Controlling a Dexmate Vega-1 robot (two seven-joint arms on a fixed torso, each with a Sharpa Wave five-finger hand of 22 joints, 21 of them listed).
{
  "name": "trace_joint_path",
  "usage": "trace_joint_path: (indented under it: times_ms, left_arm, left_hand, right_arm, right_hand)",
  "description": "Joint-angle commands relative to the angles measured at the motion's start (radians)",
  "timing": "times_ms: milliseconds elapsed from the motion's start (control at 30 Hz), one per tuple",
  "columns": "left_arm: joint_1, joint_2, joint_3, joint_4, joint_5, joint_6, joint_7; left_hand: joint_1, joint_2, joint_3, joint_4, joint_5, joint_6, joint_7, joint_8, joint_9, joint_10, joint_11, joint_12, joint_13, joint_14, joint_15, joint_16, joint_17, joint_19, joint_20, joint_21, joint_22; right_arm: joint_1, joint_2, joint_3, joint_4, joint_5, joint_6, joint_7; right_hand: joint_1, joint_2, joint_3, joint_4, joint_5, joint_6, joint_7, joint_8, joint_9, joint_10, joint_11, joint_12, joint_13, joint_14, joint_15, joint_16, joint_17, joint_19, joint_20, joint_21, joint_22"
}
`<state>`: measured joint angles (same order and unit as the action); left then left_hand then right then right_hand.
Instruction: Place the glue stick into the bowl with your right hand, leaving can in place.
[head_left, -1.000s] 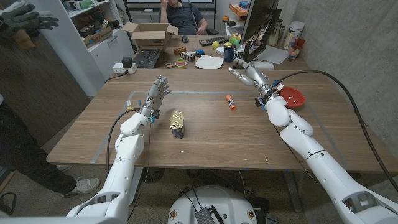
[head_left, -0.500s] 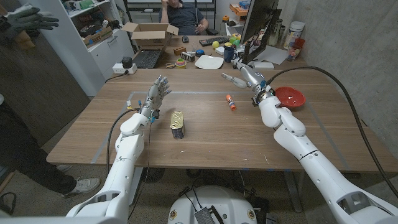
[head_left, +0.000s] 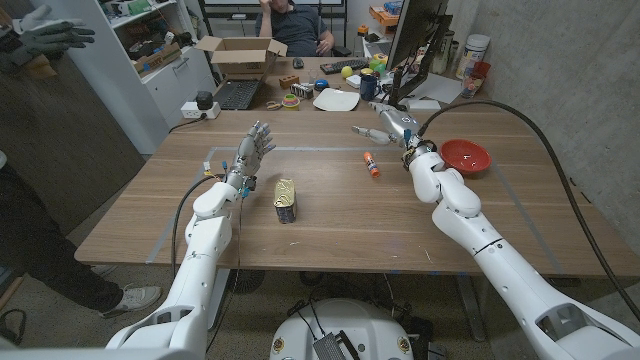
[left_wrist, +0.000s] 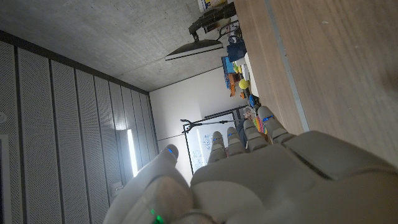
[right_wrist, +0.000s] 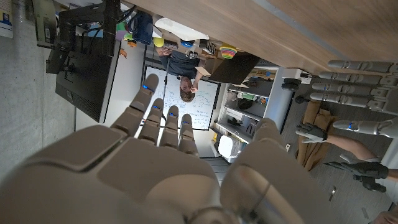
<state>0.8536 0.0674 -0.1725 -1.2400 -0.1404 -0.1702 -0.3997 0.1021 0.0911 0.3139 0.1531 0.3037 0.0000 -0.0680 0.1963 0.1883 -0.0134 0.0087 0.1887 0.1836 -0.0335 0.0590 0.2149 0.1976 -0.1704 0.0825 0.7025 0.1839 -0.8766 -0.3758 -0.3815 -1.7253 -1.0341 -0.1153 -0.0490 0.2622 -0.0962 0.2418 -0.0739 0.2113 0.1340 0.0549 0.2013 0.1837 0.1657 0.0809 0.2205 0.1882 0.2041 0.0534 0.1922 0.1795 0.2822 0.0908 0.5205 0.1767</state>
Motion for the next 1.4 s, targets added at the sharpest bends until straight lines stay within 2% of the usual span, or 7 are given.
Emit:
trace_joint_path:
  times_ms: [33, 267, 467, 600, 833, 1100, 1400]
  left_arm:
    - [-0.005, -0.001, -0.001, 0.010, 0.001, -0.005, -0.003]
    - [-0.010, -0.002, -0.001, 0.019, -0.005, -0.013, -0.015]
    - [-0.013, -0.003, -0.003, 0.024, -0.006, -0.018, -0.016]
    - [-0.017, -0.004, -0.005, 0.032, -0.009, -0.025, -0.021]
    - [-0.018, -0.002, -0.006, 0.038, -0.009, -0.032, -0.028]
    - [-0.024, -0.002, -0.010, 0.053, -0.010, -0.040, -0.030]
    - [-0.036, -0.001, -0.010, 0.082, -0.010, -0.061, -0.041]
  left_hand:
    - [0.005, -0.002, -0.005, 0.000, 0.004, -0.005, -0.006, 0.005, 0.002, -0.003, 0.006, 0.004, 0.006, 0.000, 0.008, 0.002, 0.005, -0.019, 0.006, -0.001, 0.001]
    - [0.004, -0.002, -0.006, 0.000, 0.004, -0.005, -0.006, 0.005, 0.002, -0.004, 0.005, 0.004, 0.006, 0.000, 0.008, 0.002, 0.005, -0.019, 0.006, -0.002, 0.002]
    - [0.003, -0.003, -0.008, 0.000, 0.005, -0.006, -0.007, 0.004, 0.002, -0.004, 0.006, 0.004, 0.006, 0.000, 0.008, 0.002, 0.005, -0.019, 0.007, -0.003, 0.002]
    - [0.003, -0.003, -0.009, 0.000, 0.005, -0.006, -0.006, 0.004, 0.002, -0.004, 0.006, 0.004, 0.006, -0.001, 0.009, 0.001, 0.005, -0.019, 0.007, -0.004, 0.002]
    - [0.002, -0.004, -0.010, 0.000, 0.005, -0.007, -0.006, 0.004, 0.002, -0.004, 0.005, 0.004, 0.006, 0.000, 0.008, 0.001, 0.005, -0.020, 0.009, -0.005, 0.002]
    - [0.001, -0.005, -0.012, 0.000, 0.006, -0.007, -0.006, 0.004, 0.002, -0.004, 0.006, 0.004, 0.006, 0.000, 0.008, 0.001, 0.005, -0.019, 0.010, -0.007, 0.002]
    - [0.001, -0.005, -0.014, 0.000, 0.007, -0.008, -0.006, 0.004, 0.002, -0.004, 0.011, 0.005, 0.006, 0.000, 0.009, 0.001, 0.005, -0.020, 0.010, -0.009, 0.002]
  right_arm:
    - [0.018, -0.006, -0.052, -0.013, -0.119, -0.092, 0.100]
    - [0.038, 0.000, -0.095, -0.010, -0.189, -0.137, 0.171]
    - [0.058, 0.010, -0.137, 0.002, -0.261, -0.182, 0.225]
    - [0.074, 0.010, -0.164, 0.016, -0.298, -0.190, 0.240]
    - [0.098, 0.016, -0.194, 0.036, -0.326, -0.201, 0.295]
    - [0.128, 0.023, -0.220, 0.061, -0.349, -0.212, 0.357]
    - [0.159, 0.034, -0.229, 0.094, -0.343, -0.229, 0.416]
  right_hand:
    - [-0.010, -0.018, -0.012, 0.001, 0.010, -0.012, 0.004, -0.010, 0.006, -0.009, -0.001, -0.008, 0.003, 0.012, 0.007, 0.001, 0.006, 0.011, 0.018, -0.004, 0.001]
    - [-0.017, -0.032, -0.027, 0.002, 0.019, -0.029, 0.019, -0.013, 0.006, -0.013, 0.001, -0.008, 0.004, 0.034, -0.001, 0.007, 0.006, 0.012, -0.013, -0.013, 0.001]
    - [0.000, -0.037, -0.032, -0.008, 0.031, -0.041, -0.009, -0.013, 0.007, -0.021, -0.004, -0.009, 0.005, 0.031, -0.003, 0.002, 0.005, 0.031, 0.031, -0.015, 0.001]
    - [0.033, -0.024, -0.025, -0.022, 0.042, -0.043, -0.013, -0.009, 0.007, -0.016, -0.005, -0.006, 0.005, 0.048, -0.010, 0.006, 0.005, 0.069, 0.032, -0.010, 0.001]
    - [0.086, -0.021, -0.022, -0.045, 0.058, -0.015, 0.025, 0.002, 0.007, 0.019, -0.008, 0.008, 0.005, 0.096, -0.034, 0.012, 0.004, 0.112, -0.011, -0.012, 0.001]
    - [0.081, -0.027, -0.035, -0.041, 0.062, 0.020, 0.039, 0.012, 0.007, 0.028, 0.007, 0.010, 0.005, 0.109, -0.037, 0.011, 0.006, 0.125, -0.046, -0.017, 0.001]
    - [0.067, -0.037, -0.060, -0.034, 0.071, 0.068, 0.067, 0.020, 0.007, 0.053, 0.032, 0.016, 0.005, 0.133, -0.043, 0.011, 0.008, 0.178, -0.100, -0.013, 0.001]
